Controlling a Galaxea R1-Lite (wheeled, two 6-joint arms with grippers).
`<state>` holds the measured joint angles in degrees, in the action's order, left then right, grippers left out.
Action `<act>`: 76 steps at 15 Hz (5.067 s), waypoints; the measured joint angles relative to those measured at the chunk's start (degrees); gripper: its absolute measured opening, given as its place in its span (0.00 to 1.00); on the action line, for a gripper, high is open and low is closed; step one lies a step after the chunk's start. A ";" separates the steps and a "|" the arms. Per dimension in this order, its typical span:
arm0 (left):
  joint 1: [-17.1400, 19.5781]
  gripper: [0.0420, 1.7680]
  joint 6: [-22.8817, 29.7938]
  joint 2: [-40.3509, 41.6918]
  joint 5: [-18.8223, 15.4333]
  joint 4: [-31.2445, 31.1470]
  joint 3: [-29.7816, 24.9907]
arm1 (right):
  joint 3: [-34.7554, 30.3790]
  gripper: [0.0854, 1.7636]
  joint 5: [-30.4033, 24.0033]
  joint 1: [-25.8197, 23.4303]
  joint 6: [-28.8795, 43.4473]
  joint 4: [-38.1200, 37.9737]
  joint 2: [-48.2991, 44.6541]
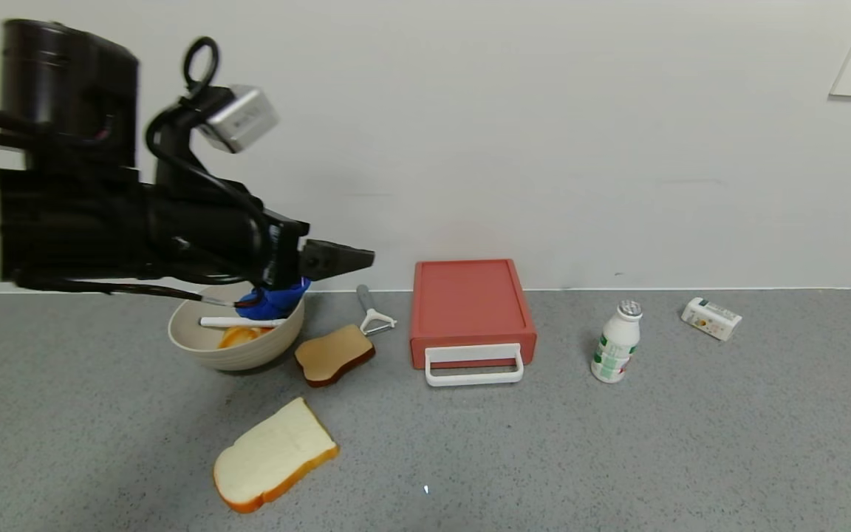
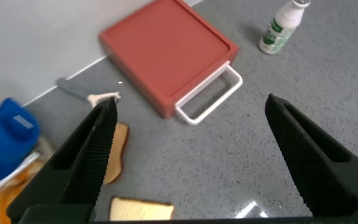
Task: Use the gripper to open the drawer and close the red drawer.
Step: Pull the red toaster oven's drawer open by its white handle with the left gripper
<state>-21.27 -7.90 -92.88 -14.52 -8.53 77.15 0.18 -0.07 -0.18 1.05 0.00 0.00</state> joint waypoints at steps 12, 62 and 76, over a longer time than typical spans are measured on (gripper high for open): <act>-13.18 0.97 -0.23 -27.47 4.22 -5.57 12.31 | 0.00 0.97 0.00 0.00 0.00 0.00 0.00; -20.92 0.97 5.89 -33.04 7.55 -5.99 4.92 | 0.00 0.97 -0.02 0.00 -0.01 0.07 0.00; -27.32 0.97 11.20 -25.78 7.88 -5.13 -7.75 | 0.00 0.97 -0.02 0.00 0.00 0.07 0.00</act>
<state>-48.59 3.30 -118.66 -6.64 -13.67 69.40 0.18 -0.10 -0.18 1.05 0.07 0.00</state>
